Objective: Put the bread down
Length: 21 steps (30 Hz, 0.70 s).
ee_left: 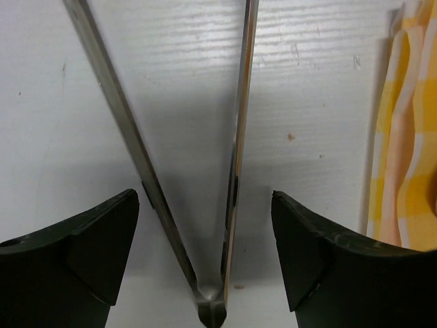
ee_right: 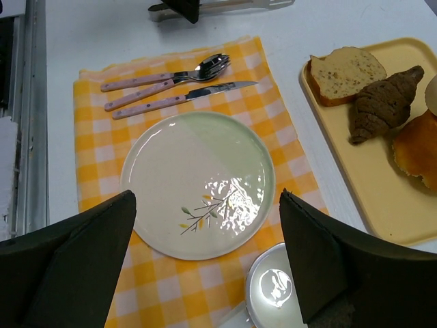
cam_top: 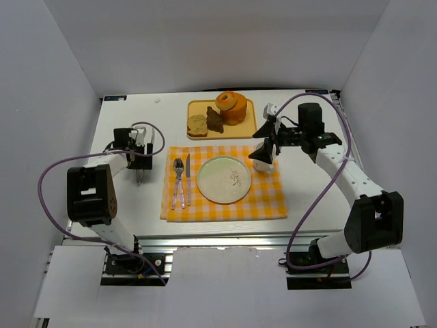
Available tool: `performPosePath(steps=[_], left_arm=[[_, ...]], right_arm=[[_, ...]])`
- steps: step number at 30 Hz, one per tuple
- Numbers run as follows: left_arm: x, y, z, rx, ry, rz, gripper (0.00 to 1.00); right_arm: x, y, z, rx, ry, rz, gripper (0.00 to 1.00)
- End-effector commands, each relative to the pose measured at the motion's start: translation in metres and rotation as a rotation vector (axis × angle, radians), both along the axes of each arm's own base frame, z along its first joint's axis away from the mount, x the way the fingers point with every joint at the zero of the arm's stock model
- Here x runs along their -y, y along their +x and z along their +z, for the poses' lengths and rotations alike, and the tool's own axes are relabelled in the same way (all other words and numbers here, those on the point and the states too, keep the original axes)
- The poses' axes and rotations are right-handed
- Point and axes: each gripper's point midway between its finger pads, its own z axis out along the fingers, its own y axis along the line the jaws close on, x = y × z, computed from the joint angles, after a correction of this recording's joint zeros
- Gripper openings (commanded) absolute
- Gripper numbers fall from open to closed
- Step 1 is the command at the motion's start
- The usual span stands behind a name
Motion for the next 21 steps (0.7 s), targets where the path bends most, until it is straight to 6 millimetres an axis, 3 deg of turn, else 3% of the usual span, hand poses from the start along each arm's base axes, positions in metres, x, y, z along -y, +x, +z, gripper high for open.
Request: performPosePath(steps=[1,7,13,17,19,20,21], left_arm=[[0.001,0.029,0.011,0.061,-0.004,-0.032,0.86],[0.000,0.027,-0.004,0.024,-0.009,-0.027,0.77],[0.009,0.010,-0.021,-0.027,-0.052,-0.028,0.66],[0.013,0.007,-0.021,-0.022,-0.087,-0.009,0.26],[0.016,0.015,-0.006,0.019,-0.106,0.004,0.15],[0.020,0.028,0.025,0.095,-0.142,0.010,0.11],[0.021,0.032,0.030,0.106,-0.153,0.023,0.11]], right_arm=[[0.001,0.003,0.013,0.031,0.024,-0.001,0.89],[0.007,0.007,0.016,0.039,0.021,-0.026,0.89],[0.016,0.013,0.018,0.036,0.023,-0.057,0.89],[0.022,0.018,0.020,0.041,0.028,-0.072,0.89],[0.023,0.020,0.022,0.042,0.033,-0.078,0.89],[0.025,0.021,0.023,0.041,0.035,-0.084,0.89],[0.026,0.021,0.023,0.039,0.036,-0.087,0.89]])
